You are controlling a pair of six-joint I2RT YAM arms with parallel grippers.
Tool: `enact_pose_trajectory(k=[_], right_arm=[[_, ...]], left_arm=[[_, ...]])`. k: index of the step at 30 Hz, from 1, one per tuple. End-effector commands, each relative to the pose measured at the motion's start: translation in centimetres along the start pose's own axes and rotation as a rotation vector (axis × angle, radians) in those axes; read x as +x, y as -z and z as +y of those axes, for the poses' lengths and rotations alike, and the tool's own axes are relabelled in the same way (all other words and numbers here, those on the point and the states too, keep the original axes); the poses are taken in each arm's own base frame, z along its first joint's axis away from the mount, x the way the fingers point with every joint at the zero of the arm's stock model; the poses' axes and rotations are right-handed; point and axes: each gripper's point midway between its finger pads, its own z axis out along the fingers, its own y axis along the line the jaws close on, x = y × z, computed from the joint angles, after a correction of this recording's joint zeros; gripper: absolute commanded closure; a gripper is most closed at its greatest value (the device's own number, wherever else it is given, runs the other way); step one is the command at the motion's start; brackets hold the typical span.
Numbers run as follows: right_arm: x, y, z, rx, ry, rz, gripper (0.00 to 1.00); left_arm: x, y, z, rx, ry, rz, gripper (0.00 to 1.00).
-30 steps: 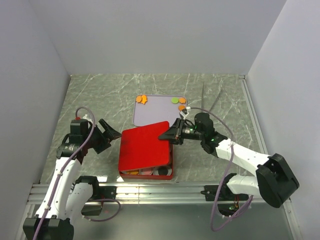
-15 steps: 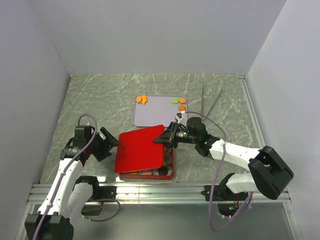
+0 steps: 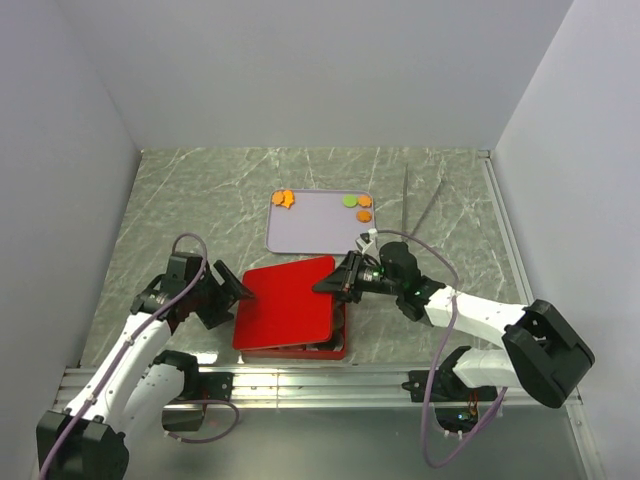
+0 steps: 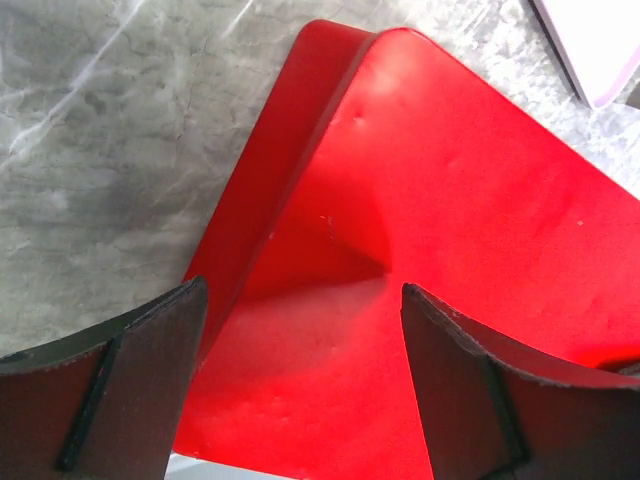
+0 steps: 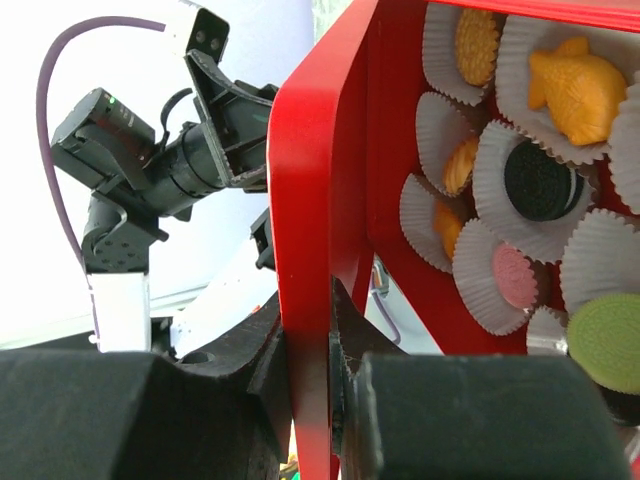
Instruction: Pack the cookies
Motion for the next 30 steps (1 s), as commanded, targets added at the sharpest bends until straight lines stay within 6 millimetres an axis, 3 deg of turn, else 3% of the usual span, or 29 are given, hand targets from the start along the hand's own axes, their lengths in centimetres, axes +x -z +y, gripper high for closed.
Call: enact_pose_trajectory(k=[1, 7, 15, 20, 30], right_arm=[[-1.0, 0.8, 1.0, -0.043, 0.043, -0.044, 1.00], [-1.1, 1.5, -0.3, -0.020, 0.041, -0.041, 1.00], [-1.5, 1.8, -2.1, 0.022, 0.037, -0.031, 0.95], [-1.7, 2.1, -3.1, 0.047, 0.027, -0.030, 0.80], [-2.3, 2.7, -5.6, 0.160, 0.044, -0.033, 0.63]], left_arm=[[-0.8, -0.3, 0.1, -0.022, 0.021, -0.048, 0.16], [-0.8, -0.6, -0.3, -0.011, 0.019, -0.047, 0.17], [1.6, -2.3, -1.4, 0.049, -0.007, 0.036, 0.12], [2.0, -2.4, -1.4, 0.043, -0.012, 0.035, 0.13], [1.6, -1.6, -1.7, 0.024, -0.033, 0.007, 0.14]])
